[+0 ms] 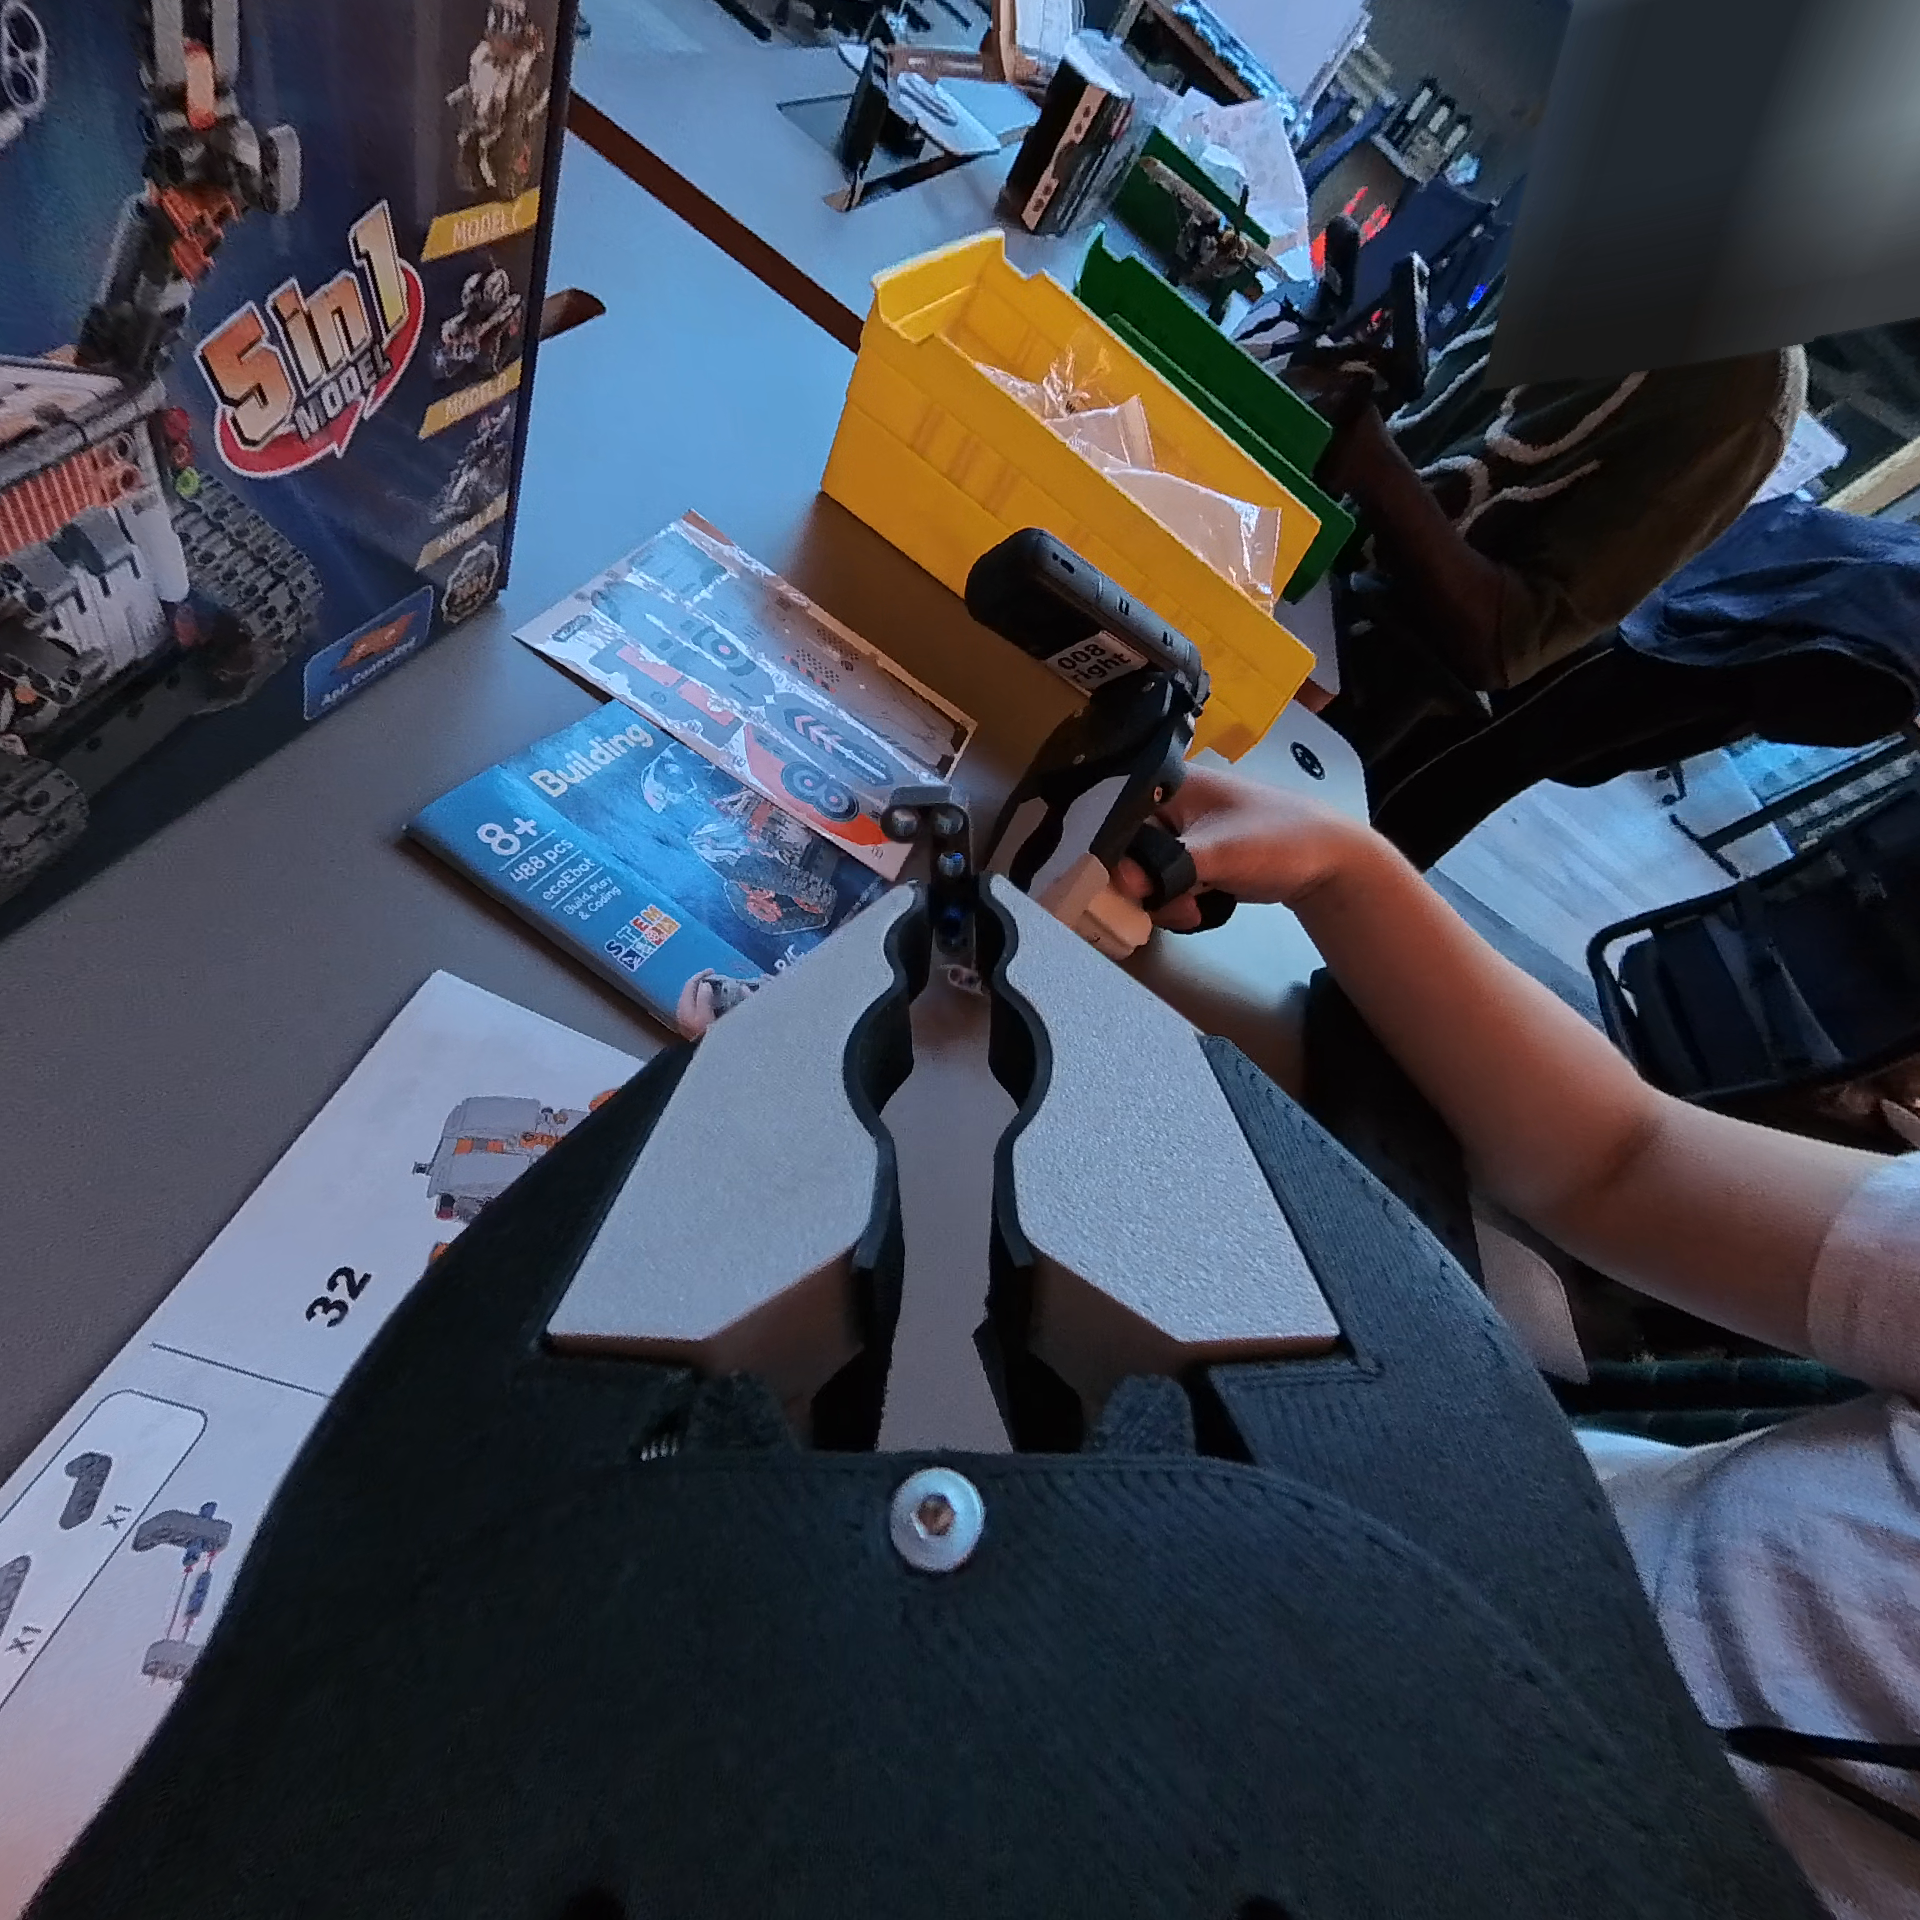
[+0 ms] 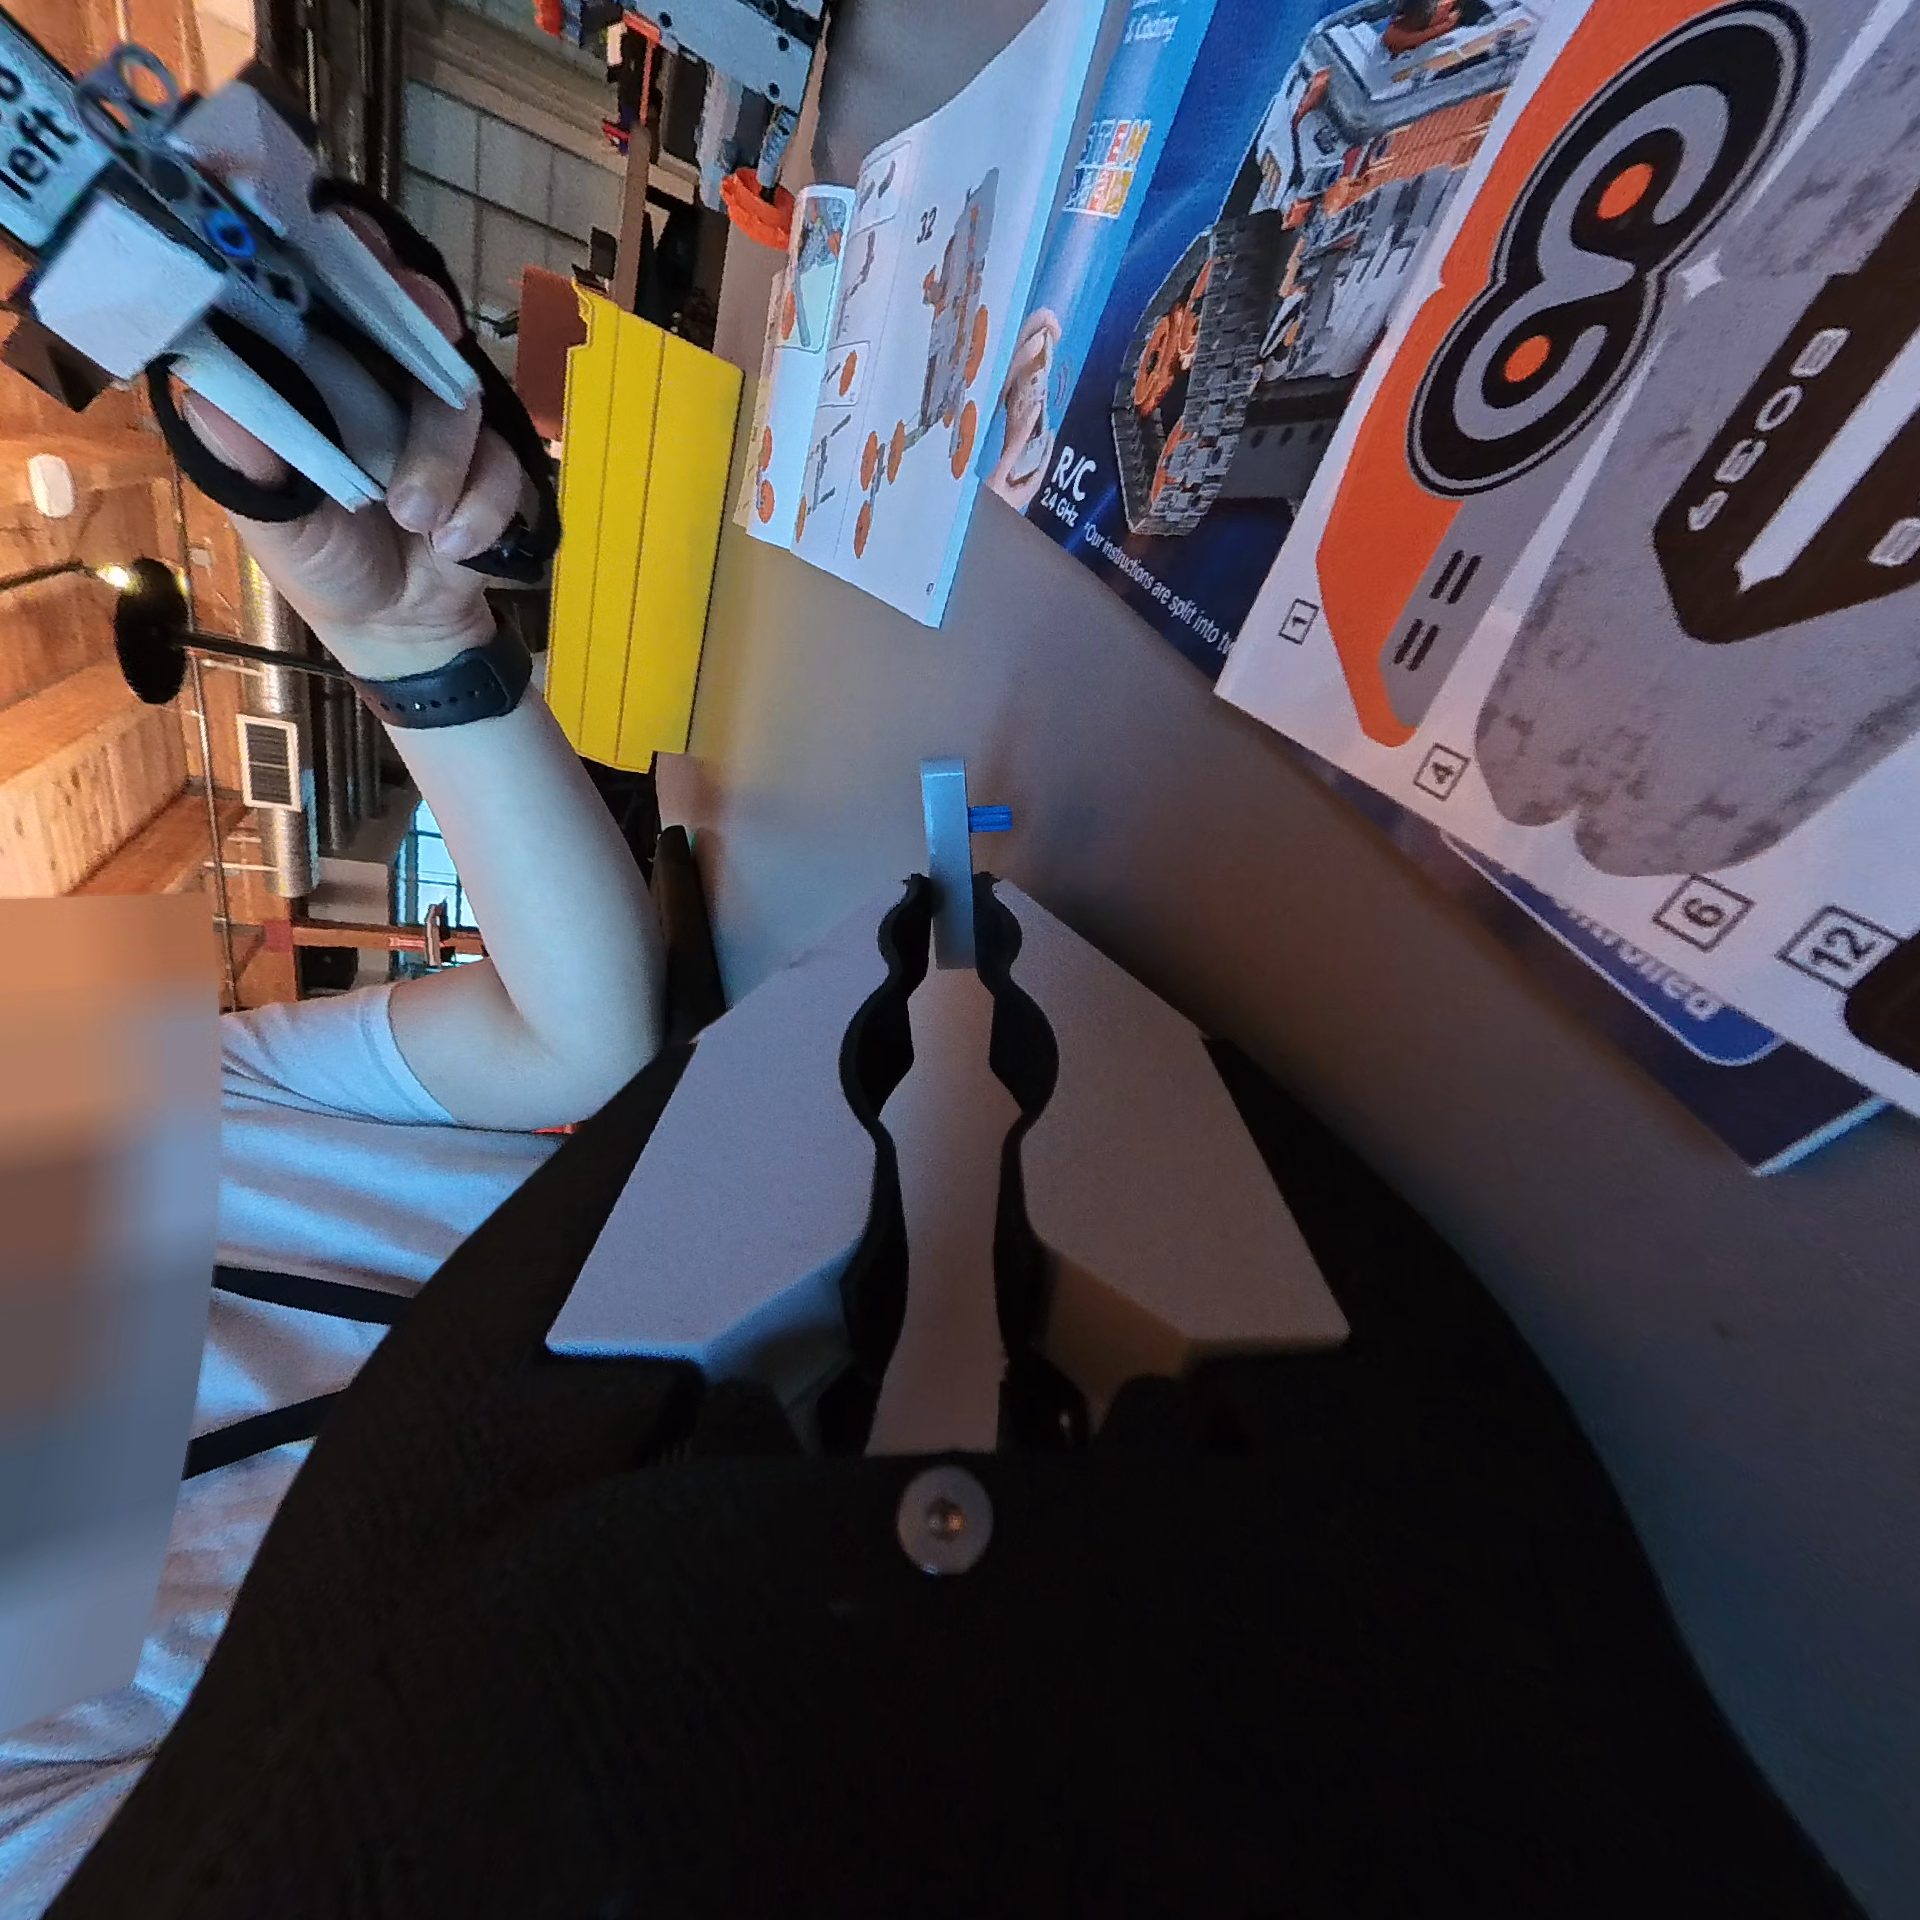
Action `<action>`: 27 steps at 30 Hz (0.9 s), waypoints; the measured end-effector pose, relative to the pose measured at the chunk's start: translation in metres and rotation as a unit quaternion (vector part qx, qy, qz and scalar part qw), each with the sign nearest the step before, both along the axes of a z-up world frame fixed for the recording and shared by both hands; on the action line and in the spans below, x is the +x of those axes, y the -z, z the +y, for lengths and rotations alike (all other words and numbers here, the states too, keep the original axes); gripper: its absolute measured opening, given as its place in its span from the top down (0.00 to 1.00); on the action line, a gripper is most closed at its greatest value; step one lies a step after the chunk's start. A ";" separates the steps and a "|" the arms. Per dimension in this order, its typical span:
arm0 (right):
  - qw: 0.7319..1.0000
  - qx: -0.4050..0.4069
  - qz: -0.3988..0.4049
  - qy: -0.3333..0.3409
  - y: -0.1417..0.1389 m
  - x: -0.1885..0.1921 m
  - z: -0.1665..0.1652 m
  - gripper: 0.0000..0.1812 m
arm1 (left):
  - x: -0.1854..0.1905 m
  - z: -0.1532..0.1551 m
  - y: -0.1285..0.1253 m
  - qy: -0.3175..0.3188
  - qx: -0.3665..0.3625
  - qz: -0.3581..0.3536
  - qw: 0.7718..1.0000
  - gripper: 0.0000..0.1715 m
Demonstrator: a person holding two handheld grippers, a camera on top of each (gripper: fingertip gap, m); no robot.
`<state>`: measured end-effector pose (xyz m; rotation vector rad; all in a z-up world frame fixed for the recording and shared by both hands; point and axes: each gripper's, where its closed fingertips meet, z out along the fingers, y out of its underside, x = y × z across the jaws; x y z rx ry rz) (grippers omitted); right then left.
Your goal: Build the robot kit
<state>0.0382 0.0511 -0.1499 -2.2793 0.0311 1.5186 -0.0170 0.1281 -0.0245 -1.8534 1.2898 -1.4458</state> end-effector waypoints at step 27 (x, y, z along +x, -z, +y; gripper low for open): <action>0.998 0.035 -0.033 -0.032 -0.001 -0.005 -0.004 0.96 | -0.012 0.009 -0.015 -0.014 -0.007 -0.036 0.999 0.97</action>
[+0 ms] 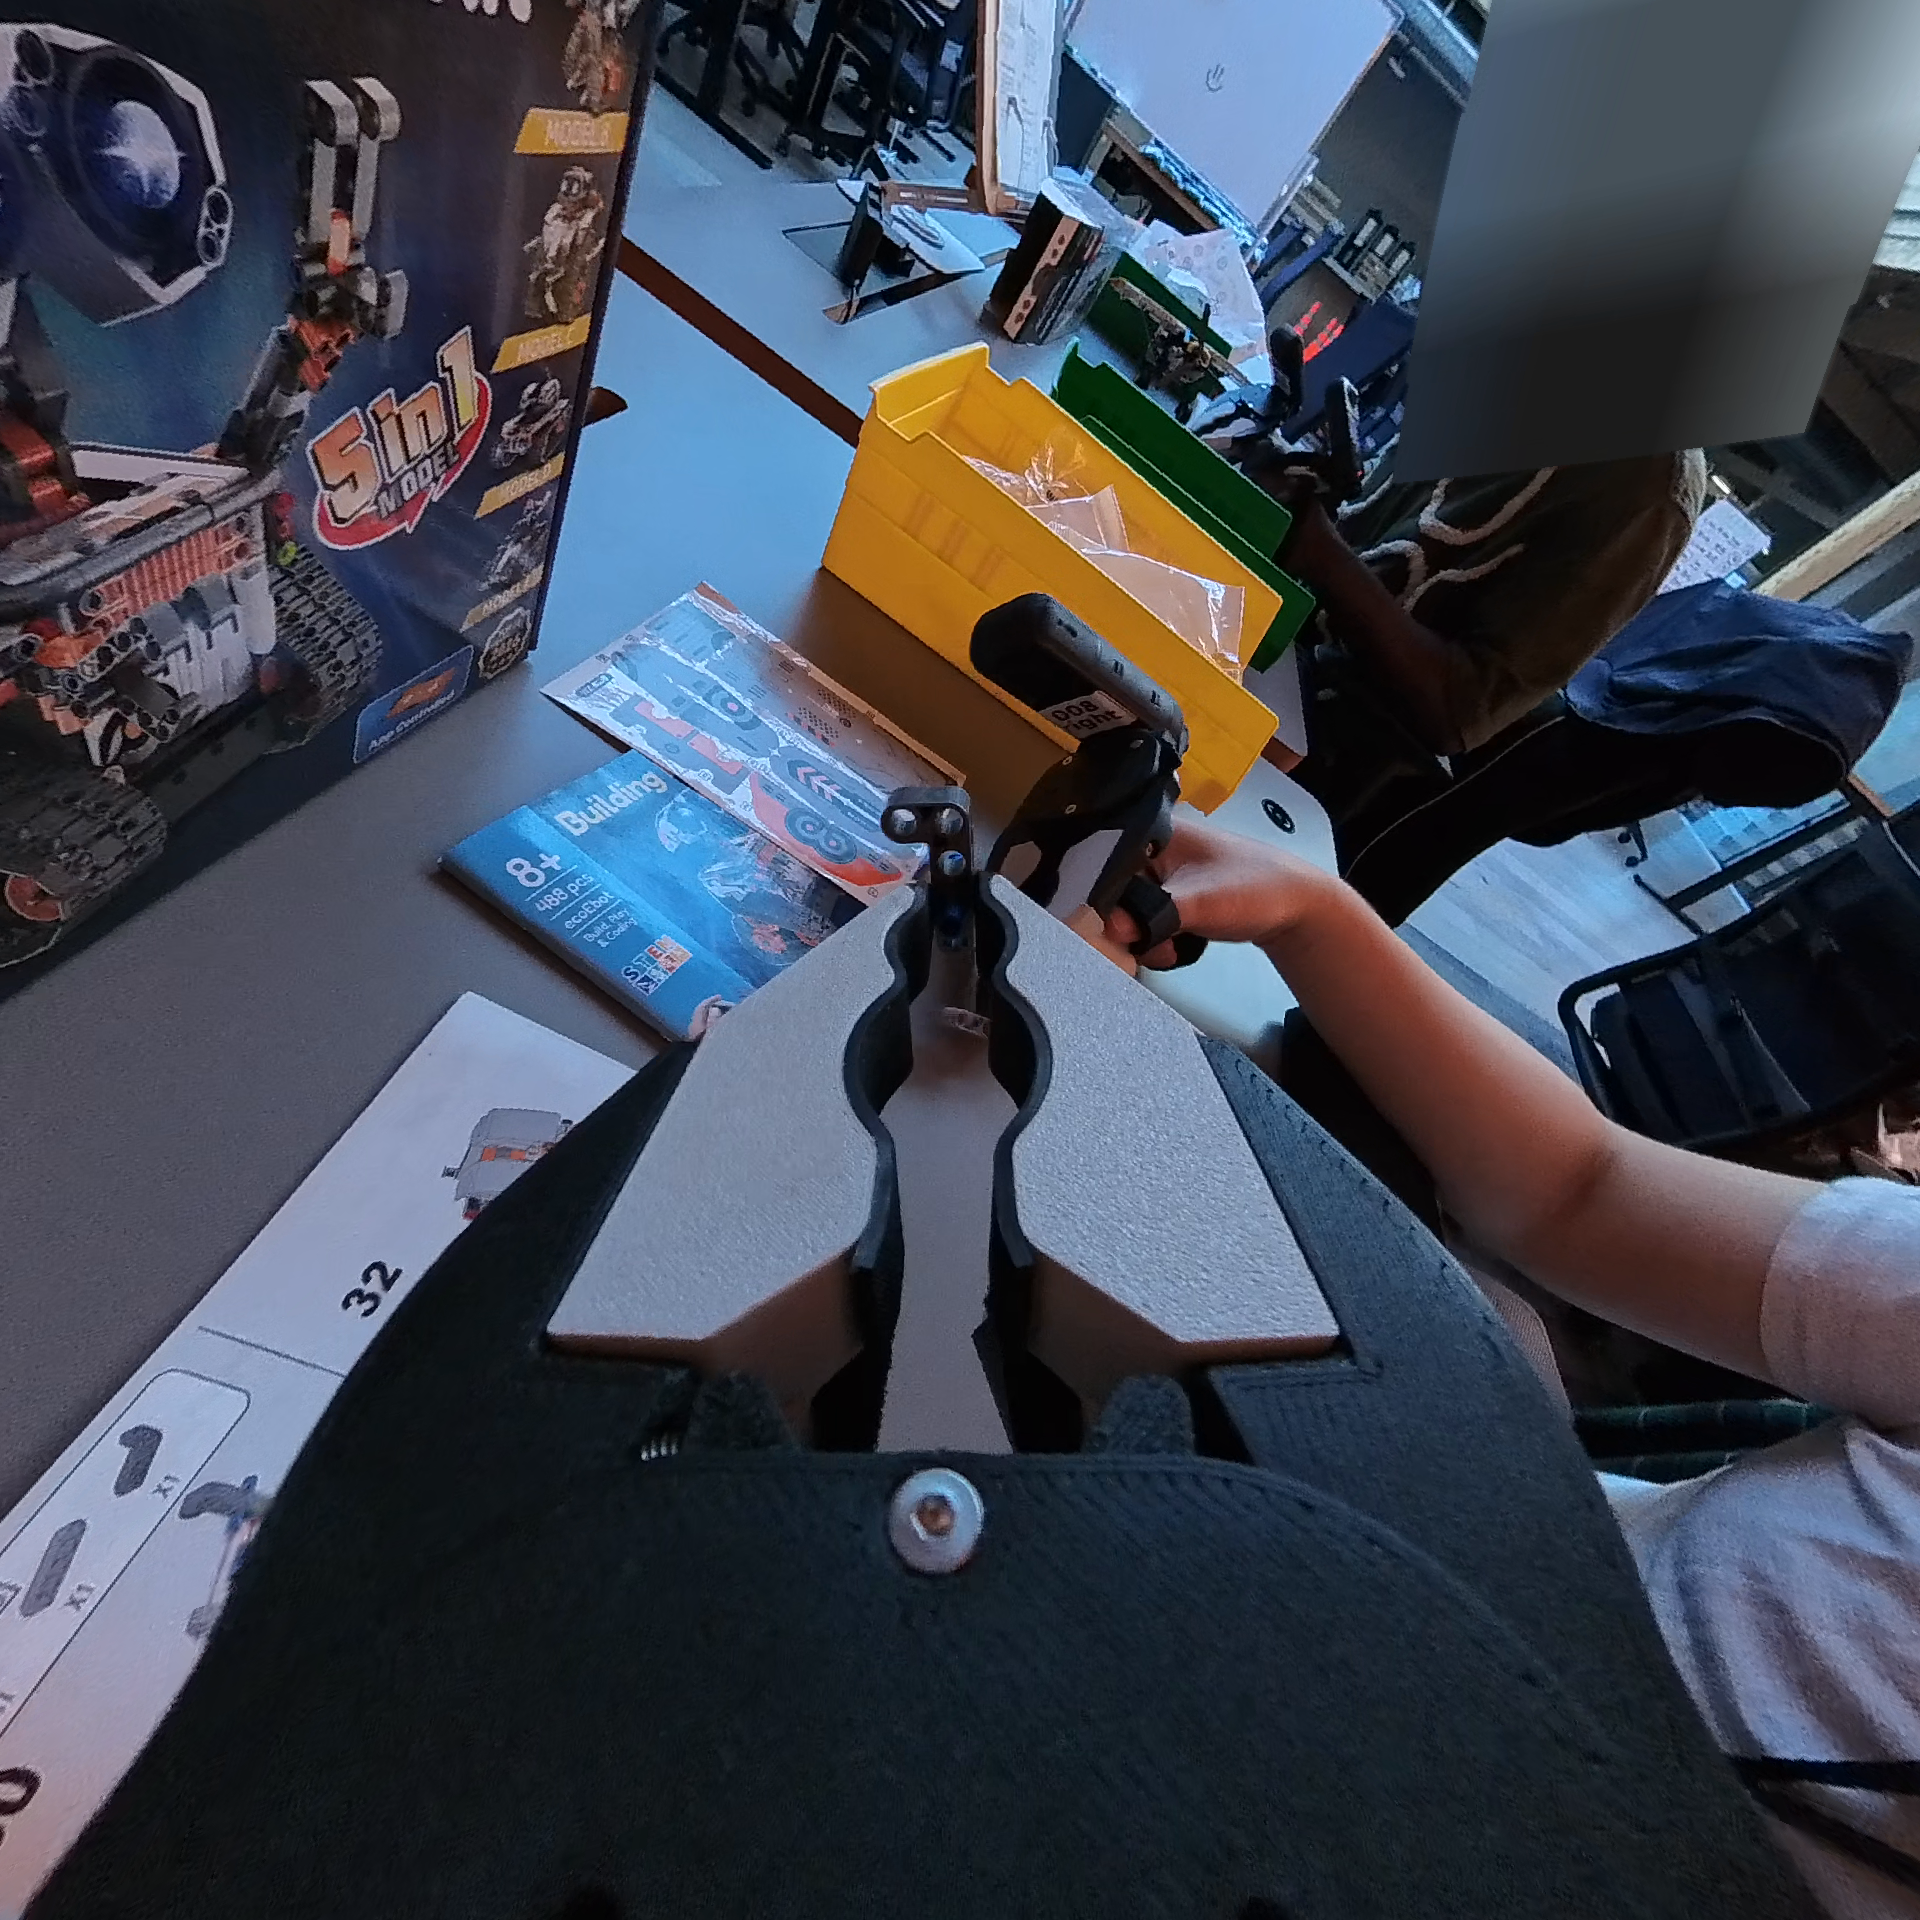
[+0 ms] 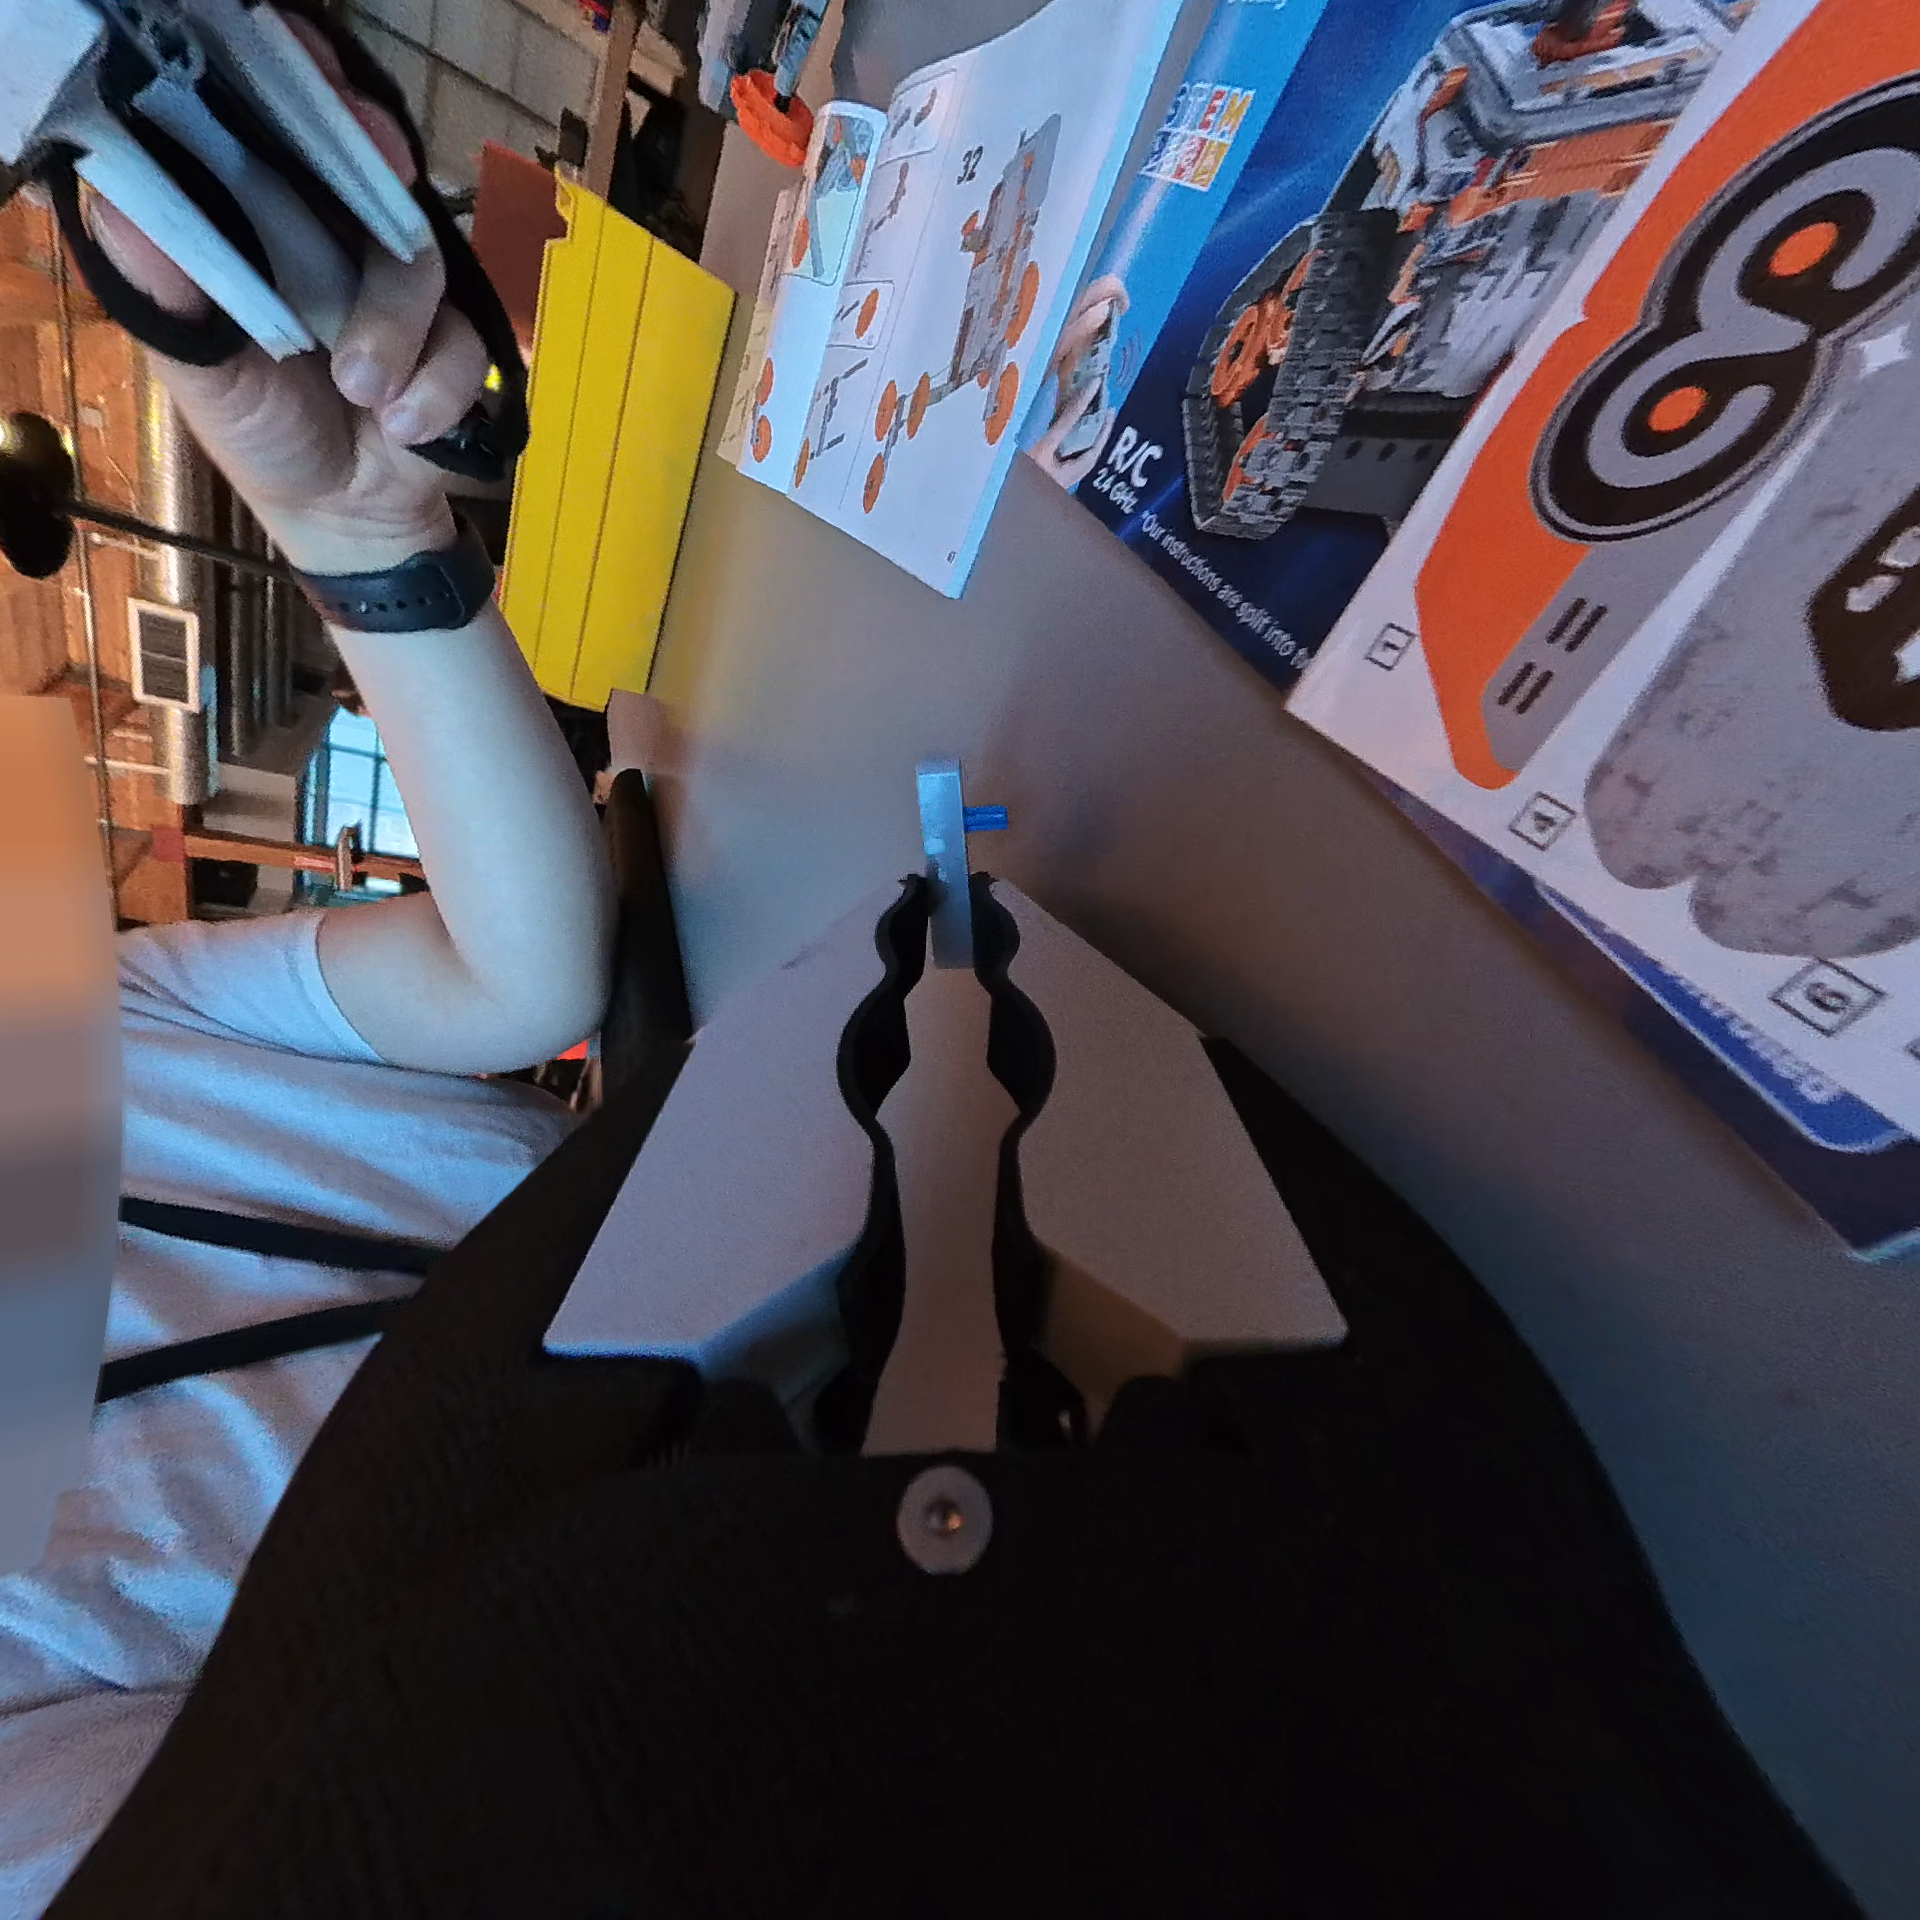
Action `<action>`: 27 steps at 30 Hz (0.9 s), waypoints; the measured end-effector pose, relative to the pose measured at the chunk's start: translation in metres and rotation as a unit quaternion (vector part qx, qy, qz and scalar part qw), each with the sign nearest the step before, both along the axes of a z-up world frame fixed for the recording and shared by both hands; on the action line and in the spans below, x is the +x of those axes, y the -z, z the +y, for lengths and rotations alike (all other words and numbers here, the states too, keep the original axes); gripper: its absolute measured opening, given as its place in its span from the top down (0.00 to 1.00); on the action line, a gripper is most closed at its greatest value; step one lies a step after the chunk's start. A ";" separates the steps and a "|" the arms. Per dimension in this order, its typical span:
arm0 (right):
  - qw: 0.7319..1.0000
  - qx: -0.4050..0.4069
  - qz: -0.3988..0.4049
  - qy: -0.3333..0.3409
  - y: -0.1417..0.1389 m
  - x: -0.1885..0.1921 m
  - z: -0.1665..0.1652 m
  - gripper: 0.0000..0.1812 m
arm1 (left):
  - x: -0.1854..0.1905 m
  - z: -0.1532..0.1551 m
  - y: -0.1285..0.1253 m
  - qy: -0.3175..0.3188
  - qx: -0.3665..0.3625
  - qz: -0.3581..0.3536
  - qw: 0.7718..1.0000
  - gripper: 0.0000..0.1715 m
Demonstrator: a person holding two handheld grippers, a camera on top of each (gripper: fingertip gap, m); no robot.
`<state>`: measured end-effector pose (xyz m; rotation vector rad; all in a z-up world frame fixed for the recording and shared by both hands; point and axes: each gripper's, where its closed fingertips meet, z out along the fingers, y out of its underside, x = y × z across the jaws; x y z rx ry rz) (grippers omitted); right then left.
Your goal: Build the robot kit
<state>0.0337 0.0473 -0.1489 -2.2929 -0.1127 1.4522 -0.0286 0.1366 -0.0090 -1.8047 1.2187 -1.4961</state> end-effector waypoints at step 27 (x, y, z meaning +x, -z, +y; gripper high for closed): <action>0.998 -0.022 -0.014 -0.064 -0.004 -0.028 -0.006 0.96 | -0.006 0.003 -0.001 0.002 -0.016 -0.010 1.000 0.98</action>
